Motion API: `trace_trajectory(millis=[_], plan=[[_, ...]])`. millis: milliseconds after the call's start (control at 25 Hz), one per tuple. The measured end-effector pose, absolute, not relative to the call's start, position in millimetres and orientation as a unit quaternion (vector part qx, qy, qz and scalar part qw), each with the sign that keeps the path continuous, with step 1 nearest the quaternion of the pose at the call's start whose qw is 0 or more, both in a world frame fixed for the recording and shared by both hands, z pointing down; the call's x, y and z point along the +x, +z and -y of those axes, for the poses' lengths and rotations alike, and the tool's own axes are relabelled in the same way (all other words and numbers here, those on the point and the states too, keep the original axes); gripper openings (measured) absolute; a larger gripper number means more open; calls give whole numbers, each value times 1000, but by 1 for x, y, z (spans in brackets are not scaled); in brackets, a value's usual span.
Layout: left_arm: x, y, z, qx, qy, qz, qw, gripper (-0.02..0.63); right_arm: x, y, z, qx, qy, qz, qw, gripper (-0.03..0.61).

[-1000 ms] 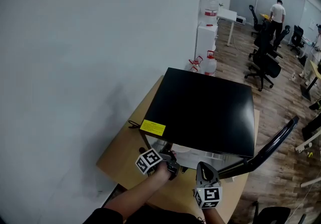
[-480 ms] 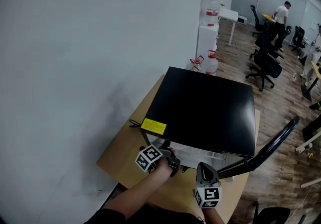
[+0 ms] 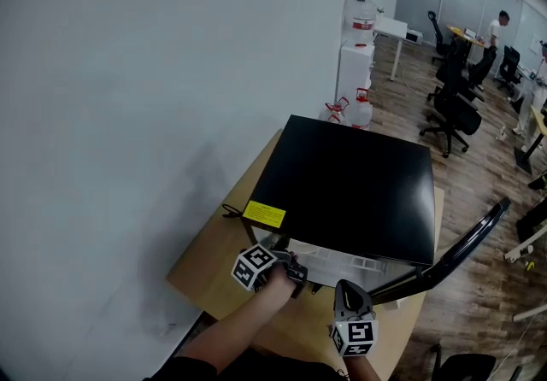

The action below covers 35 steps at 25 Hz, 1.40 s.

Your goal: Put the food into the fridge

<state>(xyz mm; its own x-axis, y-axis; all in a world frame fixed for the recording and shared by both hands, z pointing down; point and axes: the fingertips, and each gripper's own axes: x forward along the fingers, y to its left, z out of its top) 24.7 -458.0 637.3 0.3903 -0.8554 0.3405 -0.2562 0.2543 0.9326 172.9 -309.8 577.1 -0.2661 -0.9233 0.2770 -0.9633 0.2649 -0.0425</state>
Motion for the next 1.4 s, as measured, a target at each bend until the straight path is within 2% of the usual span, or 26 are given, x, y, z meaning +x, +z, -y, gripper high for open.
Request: trace_trajectory(millis=[560,720,1080,1200,1320,1400], plan=[[23,632,471,581,-210,548,563,23,176,575,303,599,104,790,84,60],[22,631,473,585,-216,556,550,23,184,561,302,613,83,783,61,60],[29,627,478,647,-128,572,488,26,190,552,299,620,71,780,41,60],[28,623,478,669,-97,582,452,56,187,550,297,620,72,781,42,60],[29,622,478,681,-72,591,426,132,188,552,295,619,74,780,45,60],[31,622,477,691,-65,589,414,135,188,555,293,616,78,783,50,60]])
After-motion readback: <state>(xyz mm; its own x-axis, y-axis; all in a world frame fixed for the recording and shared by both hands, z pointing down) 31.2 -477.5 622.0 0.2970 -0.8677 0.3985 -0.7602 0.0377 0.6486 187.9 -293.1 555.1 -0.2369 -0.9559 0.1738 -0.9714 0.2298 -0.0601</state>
